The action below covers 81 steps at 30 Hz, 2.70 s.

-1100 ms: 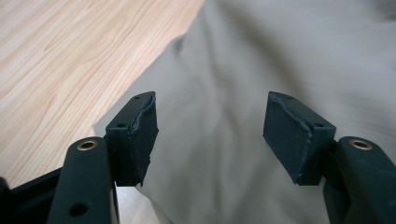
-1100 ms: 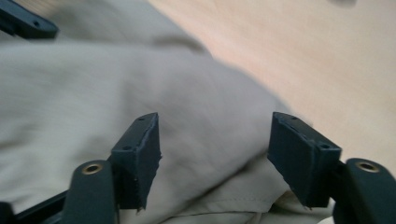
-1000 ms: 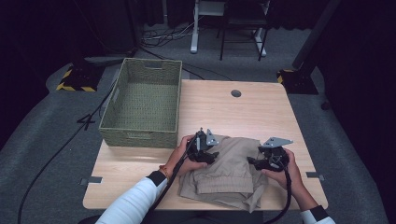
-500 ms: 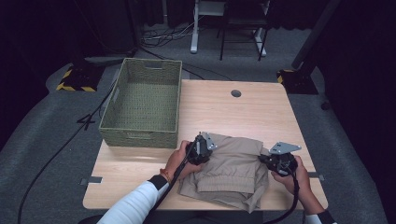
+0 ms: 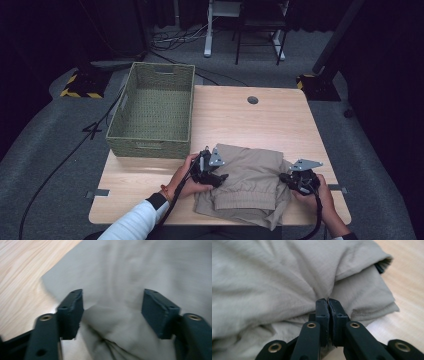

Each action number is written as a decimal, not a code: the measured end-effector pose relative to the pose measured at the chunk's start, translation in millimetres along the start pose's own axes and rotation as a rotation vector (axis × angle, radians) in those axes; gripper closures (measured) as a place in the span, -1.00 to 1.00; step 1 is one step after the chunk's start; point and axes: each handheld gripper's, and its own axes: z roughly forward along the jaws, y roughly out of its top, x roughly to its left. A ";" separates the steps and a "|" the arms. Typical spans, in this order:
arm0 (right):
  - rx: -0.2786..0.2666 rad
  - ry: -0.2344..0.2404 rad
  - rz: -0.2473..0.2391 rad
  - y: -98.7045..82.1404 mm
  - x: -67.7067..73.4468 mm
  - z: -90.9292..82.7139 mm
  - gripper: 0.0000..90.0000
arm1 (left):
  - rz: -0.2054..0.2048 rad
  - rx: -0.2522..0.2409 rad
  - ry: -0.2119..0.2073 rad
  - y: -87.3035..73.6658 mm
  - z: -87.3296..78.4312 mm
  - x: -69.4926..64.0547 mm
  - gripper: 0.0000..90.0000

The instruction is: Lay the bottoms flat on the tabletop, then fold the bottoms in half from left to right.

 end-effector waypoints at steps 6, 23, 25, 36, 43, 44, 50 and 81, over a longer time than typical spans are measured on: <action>-0.030 -0.014 -0.029 14.9 -10.8 18.4 0.91 | 0.051 -0.004 -0.064 -8.1 -8.3 -15.3 -0.34; -0.133 0.098 -0.093 17.7 18.7 -21.6 -0.26 | 0.033 -0.018 -0.029 -26.0 -25.8 -19.8 -0.47; -0.117 0.116 -0.105 11.3 24.7 -21.7 -0.26 | 0.030 0.002 -0.026 -33.1 -23.1 -20.5 -0.48; -0.110 0.150 -0.057 -1.4 22.1 -14.8 -0.32 | -0.073 0.019 -0.052 -60.1 -15.1 -17.9 -0.50; -0.110 0.161 -0.044 -3.4 20.9 -13.0 -0.32 | -0.091 -0.003 -0.061 -64.9 -14.7 -14.4 -0.58; -0.113 0.161 -0.045 -3.5 20.8 -13.0 -0.32 | -0.090 0.001 -0.060 -65.0 -15.2 -14.5 -0.58; -0.146 0.165 -0.016 1.5 12.5 -22.7 -0.29 | -0.066 -0.021 -0.076 -60.5 -25.8 -7.7 -0.59; -0.004 0.087 0.047 69.6 -40.4 59.6 -0.66 | -0.026 0.018 -0.045 -18.1 21.5 -5.6 -0.50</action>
